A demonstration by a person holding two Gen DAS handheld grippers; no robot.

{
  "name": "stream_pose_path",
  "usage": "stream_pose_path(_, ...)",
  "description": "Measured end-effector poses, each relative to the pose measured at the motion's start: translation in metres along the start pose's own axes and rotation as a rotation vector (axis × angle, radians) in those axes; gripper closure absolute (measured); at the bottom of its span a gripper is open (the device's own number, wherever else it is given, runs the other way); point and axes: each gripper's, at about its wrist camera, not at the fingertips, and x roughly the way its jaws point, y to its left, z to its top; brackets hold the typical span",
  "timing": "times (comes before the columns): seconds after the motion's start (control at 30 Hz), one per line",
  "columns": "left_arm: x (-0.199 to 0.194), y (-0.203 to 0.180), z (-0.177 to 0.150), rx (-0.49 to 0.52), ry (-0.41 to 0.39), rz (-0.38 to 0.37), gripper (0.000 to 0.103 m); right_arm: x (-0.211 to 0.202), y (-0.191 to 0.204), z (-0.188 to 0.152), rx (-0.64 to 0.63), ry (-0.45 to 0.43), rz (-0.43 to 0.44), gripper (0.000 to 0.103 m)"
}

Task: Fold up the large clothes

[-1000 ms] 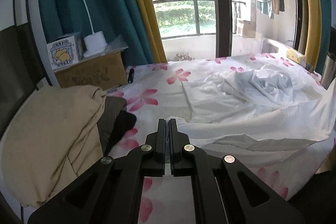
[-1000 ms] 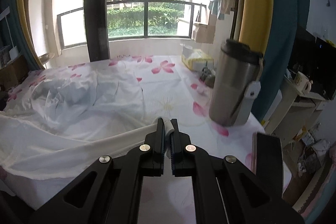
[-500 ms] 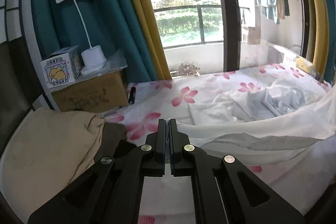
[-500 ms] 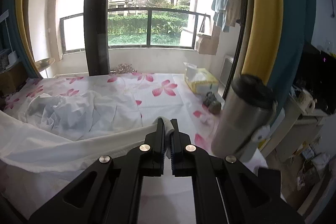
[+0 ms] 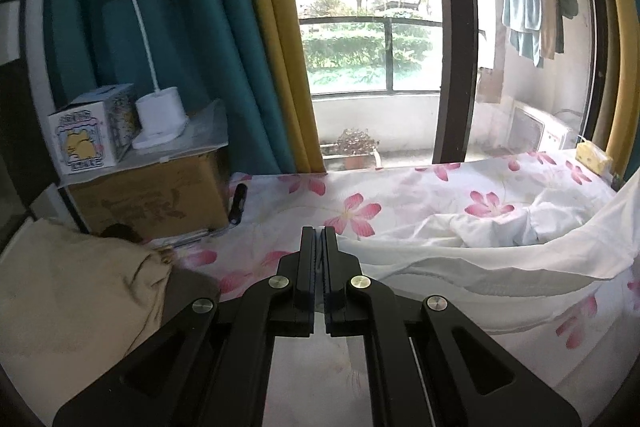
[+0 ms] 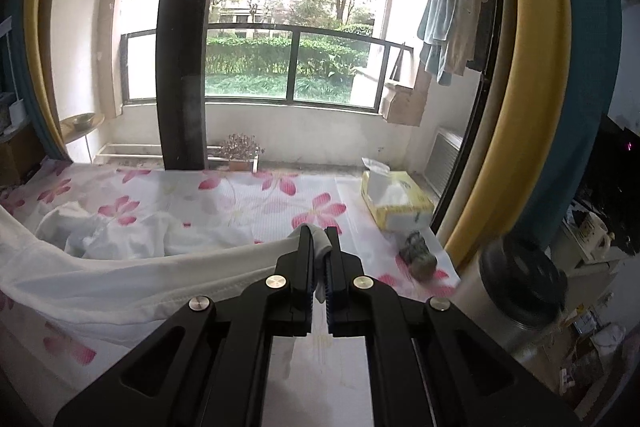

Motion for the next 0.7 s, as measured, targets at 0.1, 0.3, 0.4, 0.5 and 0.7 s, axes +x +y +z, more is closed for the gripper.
stream_pose_path(0.1,0.019,0.0,0.006,0.015,0.013,-0.001,0.1,0.018,0.003,0.006,-0.005,0.007,0.002,0.099)
stream_pose_path(0.3,0.057,0.003,0.016,0.016,0.035,-0.006,0.1,0.05,0.005,0.013,-0.016,0.023,0.005,0.099)
stream_pose_path(0.4,0.076,0.007,0.016,-0.01,0.055,-0.015,0.1,0.069,0.003,0.016,-0.011,0.038,0.008,0.099)
stream_pose_path(0.5,0.092,0.007,0.014,-0.023,0.074,-0.012,0.1,0.086,0.005,0.015,-0.013,0.059,0.012,0.099)
stream_pose_path(0.7,0.123,0.012,0.009,-0.053,0.12,-0.011,0.1,0.117,0.003,0.012,-0.011,0.106,0.027,0.099)
